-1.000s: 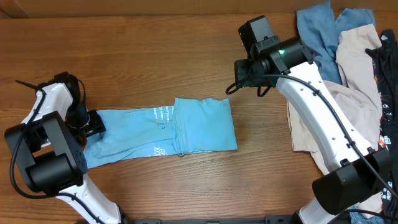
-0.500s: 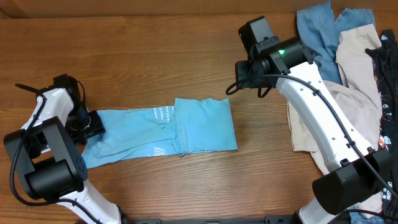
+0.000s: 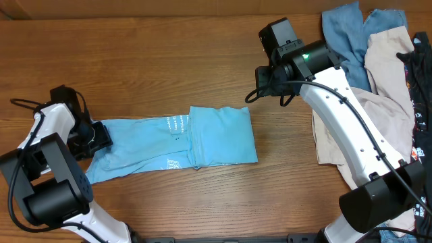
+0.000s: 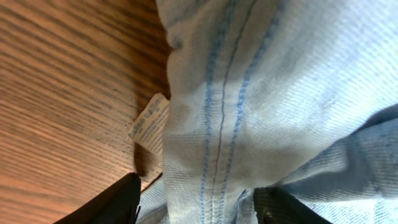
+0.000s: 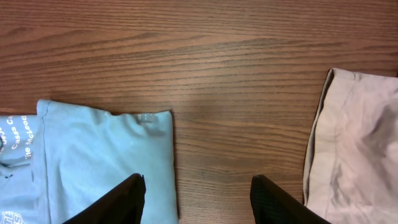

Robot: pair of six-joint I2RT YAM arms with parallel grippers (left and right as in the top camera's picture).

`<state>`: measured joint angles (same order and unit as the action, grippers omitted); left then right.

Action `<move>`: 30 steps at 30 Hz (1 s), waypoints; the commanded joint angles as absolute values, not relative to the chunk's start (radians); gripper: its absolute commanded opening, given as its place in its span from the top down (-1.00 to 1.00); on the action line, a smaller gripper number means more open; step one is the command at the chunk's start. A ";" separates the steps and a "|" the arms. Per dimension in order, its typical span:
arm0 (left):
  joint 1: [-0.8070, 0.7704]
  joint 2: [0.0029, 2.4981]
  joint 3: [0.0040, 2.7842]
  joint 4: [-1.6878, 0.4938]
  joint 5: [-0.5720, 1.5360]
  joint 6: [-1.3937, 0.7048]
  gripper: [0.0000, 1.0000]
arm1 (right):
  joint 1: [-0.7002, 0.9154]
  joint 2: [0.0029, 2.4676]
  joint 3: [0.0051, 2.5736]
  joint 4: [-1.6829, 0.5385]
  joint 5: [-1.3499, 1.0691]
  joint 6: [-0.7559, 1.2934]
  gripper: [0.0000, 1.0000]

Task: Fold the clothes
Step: 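Grasp the strip's left end with the left gripper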

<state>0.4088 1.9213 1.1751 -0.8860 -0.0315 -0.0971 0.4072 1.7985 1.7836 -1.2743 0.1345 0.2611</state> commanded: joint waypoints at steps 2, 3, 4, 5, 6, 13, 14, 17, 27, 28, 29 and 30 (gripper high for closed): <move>0.401 2.040 1.093 -0.788 -0.017 -0.089 0.02 | 0.405 1.795 1.783 -1.270 0.133 0.270 -0.16; 0.401 2.040 1.087 -0.783 -0.016 -0.089 0.06 | 0.405 1.795 1.783 -1.270 0.133 0.270 -0.16; 0.401 2.040 1.081 -0.778 -0.012 -0.089 0.12 | 0.405 1.795 1.783 -1.271 0.133 0.270 -0.16; 0.401 2.040 1.075 -0.775 -0.006 -0.089 0.16 | 0.405 1.795 1.783 -1.271 0.133 0.270 -0.16; 0.401 2.040 1.069 -0.771 -0.006 -0.089 0.17 | 0.405 1.795 1.783 -1.271 0.133 0.270 -0.16; 0.401 2.040 1.067 -0.771 -0.007 -0.090 0.42 | 0.405 1.795 1.783 -1.275 0.133 0.270 -0.16; 0.401 2.040 1.070 -0.775 -0.007 -0.090 0.52 | 0.405 1.795 1.783 -1.276 0.133 0.270 -0.16; 0.404 2.040 1.093 -0.804 -0.005 -0.095 0.73 | 0.405 1.795 1.783 -1.282 0.133 0.270 -0.16; 0.566 2.035 1.309 -1.021 0.098 -0.117 0.90 | 0.389 1.787 1.785 -1.265 0.137 0.271 -0.09; 0.589 2.034 1.329 -1.038 0.098 -0.121 0.89 | 0.383 1.785 1.786 -1.261 0.137 0.271 -0.09; 0.620 2.032 1.357 -1.058 0.098 -0.128 0.90 | 0.374 1.783 1.787 -1.259 0.137 0.270 -0.10; 0.642 2.032 1.378 -1.072 0.098 -0.133 0.90 | 0.368 1.781 1.787 -1.258 0.137 0.270 -0.10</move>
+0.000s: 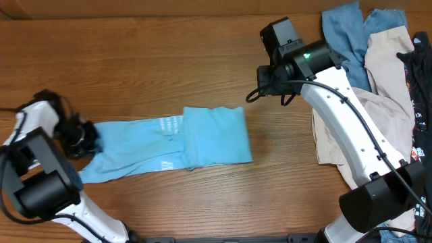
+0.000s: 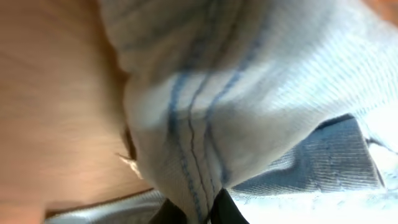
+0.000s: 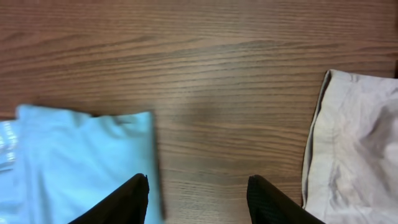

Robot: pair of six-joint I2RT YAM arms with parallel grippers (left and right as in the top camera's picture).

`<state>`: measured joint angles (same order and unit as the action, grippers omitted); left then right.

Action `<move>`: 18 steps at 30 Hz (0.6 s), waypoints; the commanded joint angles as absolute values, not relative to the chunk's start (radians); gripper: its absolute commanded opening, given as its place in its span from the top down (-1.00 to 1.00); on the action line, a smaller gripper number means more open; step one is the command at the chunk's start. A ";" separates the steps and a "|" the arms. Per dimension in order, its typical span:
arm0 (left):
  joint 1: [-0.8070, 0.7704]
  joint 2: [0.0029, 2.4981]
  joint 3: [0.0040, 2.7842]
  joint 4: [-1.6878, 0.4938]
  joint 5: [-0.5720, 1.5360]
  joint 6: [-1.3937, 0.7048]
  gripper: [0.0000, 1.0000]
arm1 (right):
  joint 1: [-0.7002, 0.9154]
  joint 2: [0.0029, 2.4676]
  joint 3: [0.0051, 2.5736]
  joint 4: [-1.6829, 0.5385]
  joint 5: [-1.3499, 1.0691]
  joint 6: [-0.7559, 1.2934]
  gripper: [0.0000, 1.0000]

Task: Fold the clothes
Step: 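Grasp the strip's left end with the left gripper, then fold the left end rightward over the folded stack with the left gripper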

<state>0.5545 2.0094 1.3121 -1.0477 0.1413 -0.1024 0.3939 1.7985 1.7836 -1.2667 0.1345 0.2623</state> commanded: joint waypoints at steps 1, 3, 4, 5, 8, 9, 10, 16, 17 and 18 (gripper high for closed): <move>0.666 2.032 1.403 -1.087 0.101 -0.135 0.90 | 0.358 1.780 1.787 -1.256 0.137 0.270 -0.10; 0.706 2.032 1.450 -1.113 0.105 -0.135 0.89 | 0.336 1.778 1.787 -1.256 0.137 0.270 -0.11; 0.726 2.032 1.477 -1.129 0.105 -0.135 0.88 | 0.323 1.777 1.787 -1.257 0.137 0.270 -0.11; 0.740 2.032 1.498 -1.139 0.111 -0.135 0.88 | 0.310 1.777 1.787 -1.259 0.137 0.270 -0.11; 0.773 2.032 1.576 -1.173 0.161 -0.133 0.88 | 0.269 1.777 1.787 -1.262 0.137 0.266 -0.11; 0.779 2.032 1.602 -1.185 0.173 -0.128 0.87 | 0.256 1.777 1.787 -1.263 0.137 0.265 -0.11; 0.782 2.032 1.635 -1.206 0.184 -0.127 0.87 | 0.241 1.777 1.787 -1.263 0.137 0.262 -0.11; 0.745 2.032 1.821 -1.382 0.329 -0.099 0.92 | 0.172 1.777 1.787 -1.269 0.137 0.253 -0.11; 0.728 2.032 1.853 -1.417 0.360 -0.081 0.92 | 0.165 1.777 1.787 -1.270 0.137 0.246 -0.11; 0.713 2.032 1.879 -1.444 0.381 -0.062 0.91 | 0.160 1.777 1.787 -1.270 0.137 0.236 -0.11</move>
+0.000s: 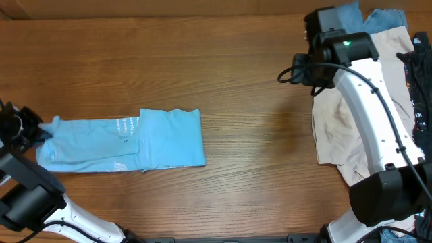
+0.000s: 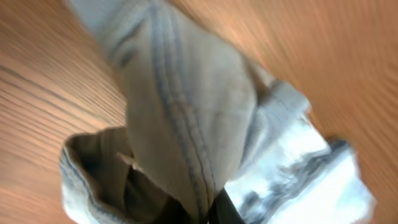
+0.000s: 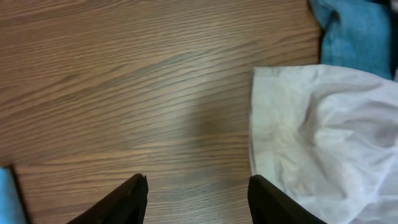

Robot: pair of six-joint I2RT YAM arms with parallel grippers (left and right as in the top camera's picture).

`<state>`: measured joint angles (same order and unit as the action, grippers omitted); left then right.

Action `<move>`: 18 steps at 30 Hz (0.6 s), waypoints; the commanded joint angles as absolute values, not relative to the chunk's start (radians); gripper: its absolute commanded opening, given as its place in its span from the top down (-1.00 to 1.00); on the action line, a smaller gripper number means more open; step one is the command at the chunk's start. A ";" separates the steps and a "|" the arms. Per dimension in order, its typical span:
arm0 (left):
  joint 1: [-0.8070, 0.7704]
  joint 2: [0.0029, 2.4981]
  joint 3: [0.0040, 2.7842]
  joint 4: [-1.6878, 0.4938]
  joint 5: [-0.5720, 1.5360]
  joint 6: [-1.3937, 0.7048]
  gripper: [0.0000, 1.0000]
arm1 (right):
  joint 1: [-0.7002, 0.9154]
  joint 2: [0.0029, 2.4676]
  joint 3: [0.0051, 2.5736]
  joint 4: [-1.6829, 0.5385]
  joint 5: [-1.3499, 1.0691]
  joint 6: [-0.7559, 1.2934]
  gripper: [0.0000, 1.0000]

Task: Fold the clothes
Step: 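Fold the left end rightward over the folded stack with the left gripper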

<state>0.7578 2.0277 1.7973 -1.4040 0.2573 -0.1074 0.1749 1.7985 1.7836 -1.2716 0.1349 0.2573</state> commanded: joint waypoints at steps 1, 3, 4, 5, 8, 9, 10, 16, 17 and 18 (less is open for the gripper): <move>0.691 2.032 1.908 -1.476 0.399 -0.051 0.92 | 0.155 1.777 1.787 -1.270 0.137 0.232 -0.11; 0.642 2.032 1.951 -1.526 0.400 -0.039 0.92 | 0.149 1.777 1.787 -1.270 0.138 0.232 -0.11; 0.614 2.032 1.968 -1.545 0.400 -0.033 0.92 | 0.147 1.777 1.787 -1.270 0.137 0.232 -0.12; 0.589 2.032 1.979 -1.556 0.399 -0.025 0.92 | 0.146 1.777 1.787 -1.270 0.136 0.233 -0.12; 0.469 2.032 1.993 -1.582 0.382 -0.024 0.92 | 0.145 1.777 1.787 -1.273 0.133 0.232 -0.11; 0.443 2.032 1.993 -1.584 0.382 -0.024 0.92 | 0.145 1.777 1.787 -1.274 0.133 0.232 -0.12; 0.413 2.032 1.993 -1.585 0.382 -0.025 0.92 | 0.145 1.777 1.787 -1.275 0.133 0.233 -0.12; 0.249 2.032 1.993 -1.586 0.355 -0.057 0.92 | 0.145 1.777 1.787 -1.282 0.133 0.232 -0.12; 0.220 2.032 1.993 -1.585 0.356 -0.060 0.92 | 0.145 1.777 1.787 -1.282 0.133 0.232 -0.12; 0.197 2.032 1.993 -1.585 0.354 -0.068 0.92 | 0.145 1.777 1.787 -1.282 0.133 0.232 -0.12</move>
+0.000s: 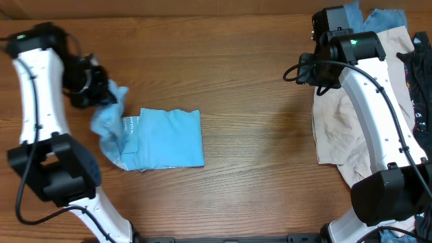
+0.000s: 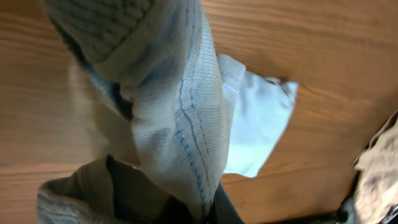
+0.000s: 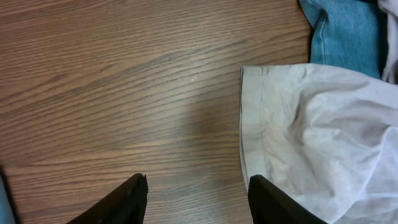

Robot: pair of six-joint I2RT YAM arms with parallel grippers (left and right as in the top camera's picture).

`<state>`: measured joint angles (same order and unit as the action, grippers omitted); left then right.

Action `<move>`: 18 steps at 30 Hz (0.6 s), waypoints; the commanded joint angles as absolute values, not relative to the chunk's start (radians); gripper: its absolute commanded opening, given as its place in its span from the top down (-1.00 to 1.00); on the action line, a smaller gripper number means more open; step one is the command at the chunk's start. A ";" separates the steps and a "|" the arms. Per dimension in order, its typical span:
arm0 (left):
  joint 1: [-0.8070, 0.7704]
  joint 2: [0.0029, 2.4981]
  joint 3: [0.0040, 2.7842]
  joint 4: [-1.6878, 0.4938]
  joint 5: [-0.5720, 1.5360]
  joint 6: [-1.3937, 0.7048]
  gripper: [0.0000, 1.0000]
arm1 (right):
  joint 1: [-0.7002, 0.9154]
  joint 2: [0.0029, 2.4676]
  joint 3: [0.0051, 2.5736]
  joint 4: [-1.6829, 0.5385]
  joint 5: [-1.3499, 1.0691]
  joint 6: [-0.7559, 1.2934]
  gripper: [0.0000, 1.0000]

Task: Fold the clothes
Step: 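Fold the left end rightward over the folded stack with the left gripper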

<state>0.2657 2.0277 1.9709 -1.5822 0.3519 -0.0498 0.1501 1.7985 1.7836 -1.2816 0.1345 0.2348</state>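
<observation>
A light blue garment (image 1: pixel 165 138) lies partly folded left of the table's middle. Its left end (image 1: pixel 108 121) is lifted and bunched, hanging from my left gripper (image 1: pixel 100 91), which is shut on it above the table. In the left wrist view the ribbed, stitched cloth (image 2: pixel 180 106) fills the frame and runs down between the fingertips of the left gripper (image 2: pixel 199 214). My right gripper (image 1: pixel 317 71) is open over bare wood at the far right, nothing between its fingers (image 3: pixel 134 199), next to a beige garment (image 3: pixel 311 137).
A pile of clothes lies at the right edge: the beige garment (image 1: pixel 364 115), a blue denim piece (image 1: pixel 344 30) and a dark patterned one (image 1: pixel 422 74). The wooden table (image 1: pixel 256 169) shows between the blue garment and the pile.
My left gripper was at the table's far left edge with the garment stretched flat. Now it is higher and further right, with the garment's left end raised and bunched. The right gripper barely shifted.
The garment lay mid-table with my left gripper's jaws open round its left end and the right gripper near its right edge. Then the left was shut on it and the garment lay further left, then at the far left, the right gripper by the pile. Now its end is lifted.
</observation>
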 commanded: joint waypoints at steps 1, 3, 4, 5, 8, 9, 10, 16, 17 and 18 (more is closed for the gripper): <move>0.176 2.032 1.993 -1.585 0.346 -0.080 0.92 | 0.145 1.777 1.787 -1.282 0.133 0.232 -0.12; 0.136 2.032 1.993 -1.586 0.312 -0.119 0.92 | 0.145 1.777 1.787 -1.282 0.133 0.232 -0.12; 0.120 2.032 1.993 -1.587 0.302 -0.128 0.92 | 0.145 1.777 1.787 -1.282 0.133 0.232 -0.12; 0.101 2.032 1.993 -1.590 0.292 -0.133 0.92 | 0.145 1.777 1.787 -1.282 0.133 0.232 -0.12; 0.060 2.032 1.992 -1.605 0.252 -0.156 0.92 | 0.145 1.777 1.787 -1.282 0.133 0.232 -0.12; 0.047 2.032 1.992 -1.612 0.231 -0.169 0.92 | 0.145 1.777 1.787 -1.282 0.133 0.232 -0.12; 0.036 2.032 1.992 -1.617 0.219 -0.178 0.91 | 0.145 1.777 1.787 -1.283 0.133 0.232 -0.12; -0.023 2.032 1.990 -1.620 0.198 -0.197 0.92 | 0.145 1.777 1.787 -1.288 0.133 0.232 -0.12; -0.029 2.032 1.990 -1.619 0.197 -0.204 0.92 | 0.145 1.777 1.787 -1.289 0.133 0.232 -0.12; -0.036 2.032 1.988 -1.618 0.197 -0.207 0.91 | 0.146 1.777 1.787 -1.290 0.133 0.232 -0.12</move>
<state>-0.0132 2.0277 1.9709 -1.6161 0.2176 -0.1688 0.1501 1.7985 1.7836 -1.2884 0.1345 0.2348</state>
